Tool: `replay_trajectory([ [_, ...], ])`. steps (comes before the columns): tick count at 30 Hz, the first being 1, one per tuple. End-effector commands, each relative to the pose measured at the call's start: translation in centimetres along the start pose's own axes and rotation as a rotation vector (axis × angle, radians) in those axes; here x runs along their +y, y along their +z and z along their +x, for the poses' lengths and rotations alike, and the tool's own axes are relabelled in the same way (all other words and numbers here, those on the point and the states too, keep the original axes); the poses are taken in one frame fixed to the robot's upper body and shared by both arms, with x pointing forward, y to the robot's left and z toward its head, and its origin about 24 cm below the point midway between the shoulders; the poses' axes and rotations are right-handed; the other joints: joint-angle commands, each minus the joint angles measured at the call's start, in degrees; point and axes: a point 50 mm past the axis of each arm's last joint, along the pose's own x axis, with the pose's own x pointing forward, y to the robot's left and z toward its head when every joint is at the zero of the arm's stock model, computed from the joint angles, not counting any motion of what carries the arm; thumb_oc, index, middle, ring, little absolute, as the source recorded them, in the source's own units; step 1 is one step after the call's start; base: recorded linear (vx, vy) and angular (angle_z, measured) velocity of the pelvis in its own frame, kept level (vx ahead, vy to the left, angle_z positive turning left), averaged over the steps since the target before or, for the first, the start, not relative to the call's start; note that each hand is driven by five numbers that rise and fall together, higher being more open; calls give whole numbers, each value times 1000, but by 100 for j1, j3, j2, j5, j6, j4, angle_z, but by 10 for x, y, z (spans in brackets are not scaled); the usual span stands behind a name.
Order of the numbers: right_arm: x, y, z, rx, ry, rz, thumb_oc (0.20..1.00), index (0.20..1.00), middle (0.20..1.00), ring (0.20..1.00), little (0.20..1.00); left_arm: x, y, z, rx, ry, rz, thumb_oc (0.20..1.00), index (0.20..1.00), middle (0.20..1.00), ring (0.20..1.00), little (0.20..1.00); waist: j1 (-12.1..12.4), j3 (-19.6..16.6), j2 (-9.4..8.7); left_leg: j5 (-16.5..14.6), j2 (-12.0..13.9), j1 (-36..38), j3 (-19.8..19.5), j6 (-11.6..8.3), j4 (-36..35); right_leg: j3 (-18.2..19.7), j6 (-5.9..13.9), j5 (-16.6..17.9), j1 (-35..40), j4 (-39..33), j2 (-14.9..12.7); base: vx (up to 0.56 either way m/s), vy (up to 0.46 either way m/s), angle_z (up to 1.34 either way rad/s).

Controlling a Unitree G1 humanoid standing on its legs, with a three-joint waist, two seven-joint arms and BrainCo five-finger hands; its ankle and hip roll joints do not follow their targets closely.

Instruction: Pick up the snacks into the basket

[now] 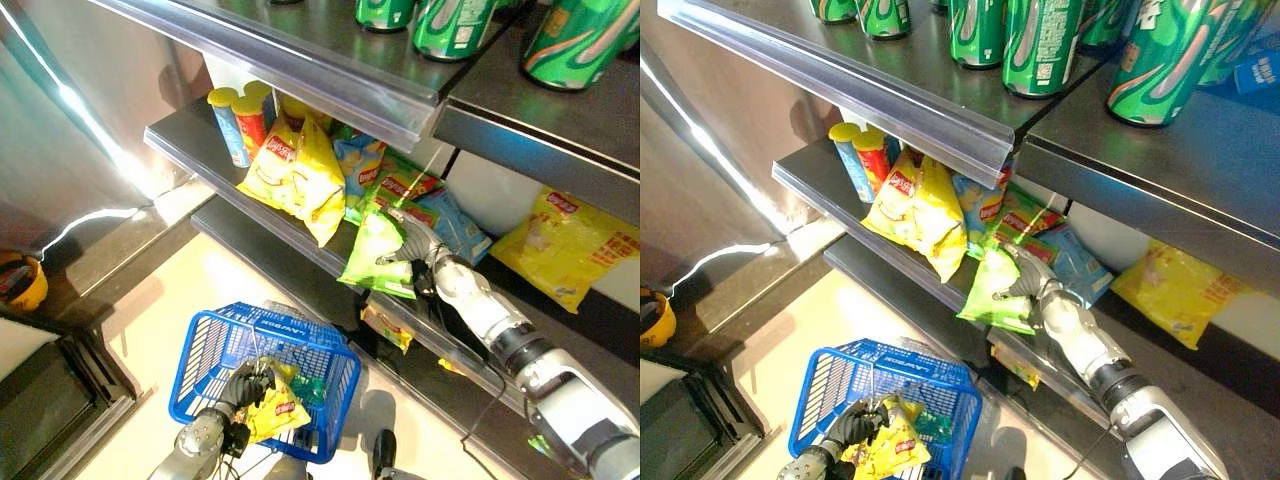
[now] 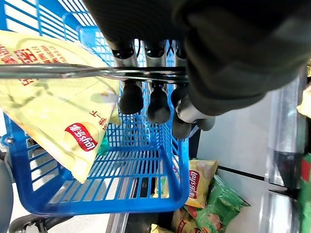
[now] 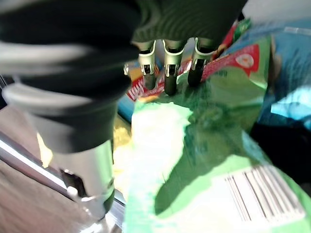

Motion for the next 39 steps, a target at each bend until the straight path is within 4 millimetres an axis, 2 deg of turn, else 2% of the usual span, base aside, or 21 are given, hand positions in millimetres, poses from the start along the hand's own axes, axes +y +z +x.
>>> replay_trajectory([
  [1,-26,16,15,-46,-97,-61,1000,1000,1000,1000,1000,-2,59,-5,-313,-71,44,200,200,200,200,200,163,-33,-212,-765,-119,-306,-24,-101,783,232,766,369,271,-602,-687,-9,26,7],
  [5,-32,14,23,-11,-107,-62,1000,1000,1000,1000,1000,-3,61,-5,-315,-90,59,200,200,200,200,200,224,-22,-149,-716,-166,-357,-60,-113,744,169,781,391,254,-615,-728,-5,23,6],
  [6,-32,15,24,-11,-107,-62,438,438,438,438,438,-3,62,-5,-316,-91,63,200,200,200,200,200,226,-15,-135,-705,-174,-363,-73,-114,736,160,783,385,249,-609,-731,-2,29,5],
  [7,-31,17,24,-16,-101,-70,351,351,351,351,351,-3,62,-5,-316,-92,62,200,200,200,200,200,231,-15,-129,-702,-176,-365,-84,-114,728,149,785,381,251,-606,-739,6,16,5],
  [8,-31,18,25,-23,-97,-78,200,200,200,200,200,-3,62,-5,-316,-89,63,200,200,200,200,200,232,-18,-132,-699,-179,-363,-91,-114,725,142,784,378,256,-605,-743,9,9,11],
  [16,-26,23,22,-62,-59,-163,200,200,200,200,200,-2,62,-5,-315,-76,64,200,200,200,200,200,203,-63,-144,-727,-209,-369,-143,-104,749,125,776,338,278,-572,-760,7,3,5],
  [25,-33,31,19,-119,-58,-235,200,200,200,200,200,-3,62,-4,-316,-87,68,200,200,200,200,200,146,-93,-175,-757,-203,-371,-144,-93,775,148,770,319,233,-528,-745,0,0,0],
  [34,-36,33,16,-144,-60,-249,200,200,200,200,200,-3,62,-4,-314,-90,73,200,200,200,200,200,122,-117,-204,-765,-195,-381,-131,-89,799,159,766,305,223,-507,-741,0,0,0],
  [39,-44,45,6,-232,-97,-213,200,200,200,200,200,0,61,-6,-316,-76,77,200,200,200,200,200,68,-140,-236,-767,-193,-379,-111,-79,791,170,779,322,210,-521,-746,0,0,0],
])
